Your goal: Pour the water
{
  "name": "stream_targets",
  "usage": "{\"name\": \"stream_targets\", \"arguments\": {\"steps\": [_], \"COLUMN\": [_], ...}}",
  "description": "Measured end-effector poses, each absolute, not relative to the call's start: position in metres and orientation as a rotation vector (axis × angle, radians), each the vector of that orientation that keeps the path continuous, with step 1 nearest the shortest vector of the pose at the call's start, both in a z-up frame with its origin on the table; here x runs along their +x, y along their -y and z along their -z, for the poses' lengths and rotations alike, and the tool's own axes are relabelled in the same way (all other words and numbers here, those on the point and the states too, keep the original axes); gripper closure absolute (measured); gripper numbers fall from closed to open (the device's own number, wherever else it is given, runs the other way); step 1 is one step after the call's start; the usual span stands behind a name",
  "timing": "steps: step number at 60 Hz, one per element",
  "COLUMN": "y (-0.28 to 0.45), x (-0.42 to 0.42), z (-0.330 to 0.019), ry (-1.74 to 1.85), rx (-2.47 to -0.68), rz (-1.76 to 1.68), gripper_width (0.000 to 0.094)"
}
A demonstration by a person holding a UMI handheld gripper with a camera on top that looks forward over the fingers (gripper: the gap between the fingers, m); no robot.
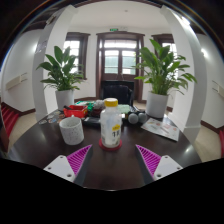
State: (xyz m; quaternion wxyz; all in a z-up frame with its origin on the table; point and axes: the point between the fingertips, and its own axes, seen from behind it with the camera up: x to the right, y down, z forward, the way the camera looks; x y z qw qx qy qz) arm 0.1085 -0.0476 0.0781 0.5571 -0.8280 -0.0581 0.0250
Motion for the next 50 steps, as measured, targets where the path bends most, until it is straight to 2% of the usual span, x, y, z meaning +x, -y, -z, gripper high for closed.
{"name": "stream_targets", "arguments": {"steps": [17, 40, 50], "y": [0.130, 0.153, 0.156], "x": [0.092, 0.097, 0.098], "z": [-0.082, -0.152, -0.167], "ry": [-0.022, -0.040, -0.052], "rx": [-2.021, -1.900, -1.866], "rz": [-0.087, -0.017, -0.007], "gripper_width": [0.0074, 0.0083, 0.0084]}}
